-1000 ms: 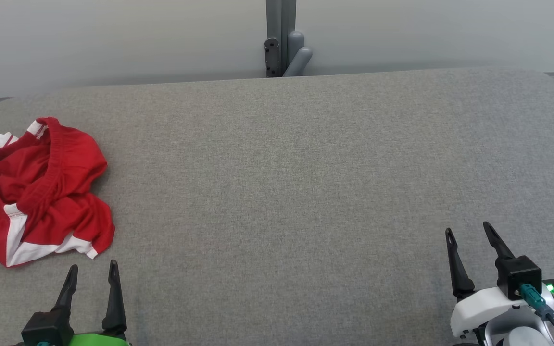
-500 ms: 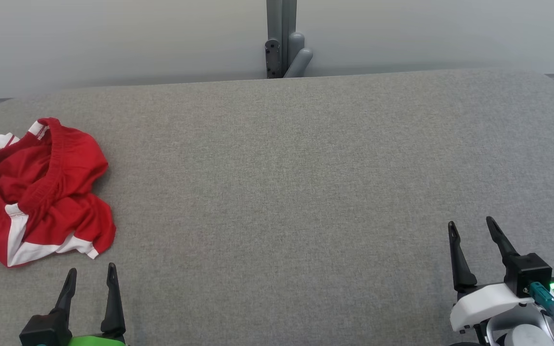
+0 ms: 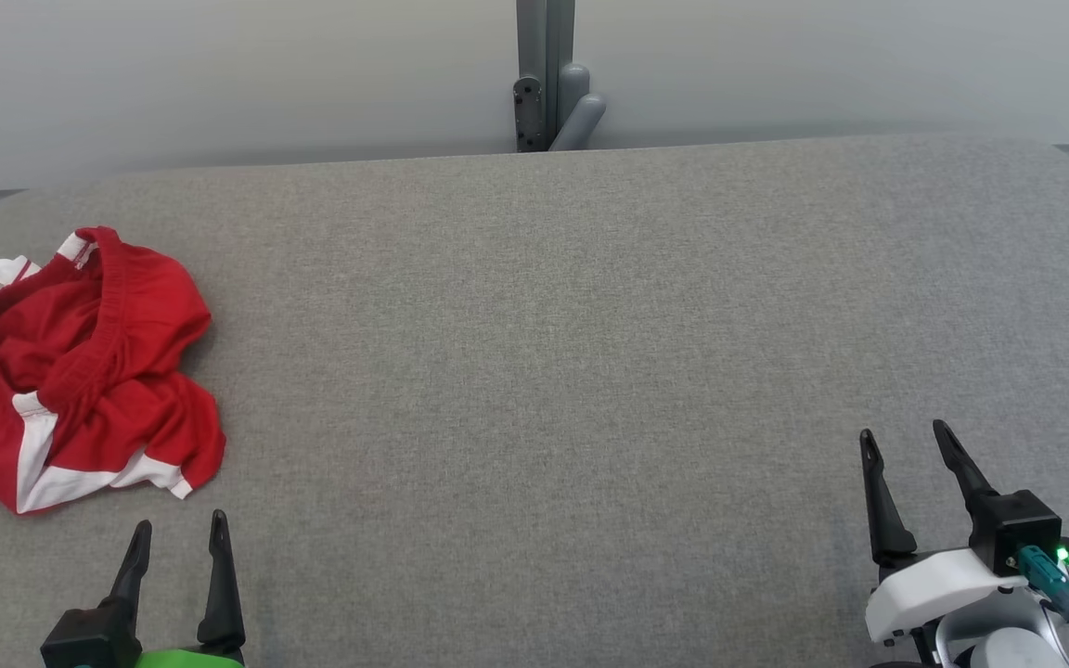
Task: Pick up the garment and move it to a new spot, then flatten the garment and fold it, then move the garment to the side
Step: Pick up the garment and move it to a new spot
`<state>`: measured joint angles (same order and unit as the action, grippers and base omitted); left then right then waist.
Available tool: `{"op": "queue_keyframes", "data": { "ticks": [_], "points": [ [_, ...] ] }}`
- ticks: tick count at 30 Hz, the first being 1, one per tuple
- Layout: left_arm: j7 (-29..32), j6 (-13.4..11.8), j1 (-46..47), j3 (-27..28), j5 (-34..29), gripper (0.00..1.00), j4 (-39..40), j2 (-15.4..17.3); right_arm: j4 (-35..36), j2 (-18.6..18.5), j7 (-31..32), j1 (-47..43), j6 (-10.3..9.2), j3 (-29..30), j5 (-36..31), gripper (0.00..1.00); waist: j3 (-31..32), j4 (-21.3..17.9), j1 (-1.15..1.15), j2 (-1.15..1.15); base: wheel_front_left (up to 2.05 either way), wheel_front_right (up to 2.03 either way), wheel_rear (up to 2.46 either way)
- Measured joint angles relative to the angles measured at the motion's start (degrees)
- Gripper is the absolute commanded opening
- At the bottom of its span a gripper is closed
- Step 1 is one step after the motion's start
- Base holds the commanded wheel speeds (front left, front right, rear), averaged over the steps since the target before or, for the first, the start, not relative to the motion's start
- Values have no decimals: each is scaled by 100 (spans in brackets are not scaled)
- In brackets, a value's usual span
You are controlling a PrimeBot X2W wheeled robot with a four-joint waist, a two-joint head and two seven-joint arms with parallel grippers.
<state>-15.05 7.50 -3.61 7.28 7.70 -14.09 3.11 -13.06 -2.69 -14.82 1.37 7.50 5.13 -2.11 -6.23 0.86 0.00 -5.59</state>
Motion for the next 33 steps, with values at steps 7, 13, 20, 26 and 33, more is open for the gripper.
{"op": "queue_keyframes", "data": {
  "ticks": [7,13,20,26,33],
  "points": [
    [0,0,38,-79,7,100,-57,-1,-25,0,0,-124,0,38,37,100,24,159,0,0,0,0,0],
    [-8,3,32,-10,29,100,-83,-10,-78,-2,0,-241,0,-169,152,100,104,698,0,0,0,0,0],
    [-9,3,-288,298,13,100,-134,-3,-126,-3,0,-212,0,-604,244,100,242,1448,0,0,0,0,0],
    [-8,3,-437,382,16,100,-147,-5,-146,2,0,-101,0,-913,314,100,368,1957,0,0,0,0,0],
    [-9,3,77,129,297,100,-366,-11,-175,2,0,-83,0,-916,235,100,319,2038,0,0,0,0,0]
  ]
}}
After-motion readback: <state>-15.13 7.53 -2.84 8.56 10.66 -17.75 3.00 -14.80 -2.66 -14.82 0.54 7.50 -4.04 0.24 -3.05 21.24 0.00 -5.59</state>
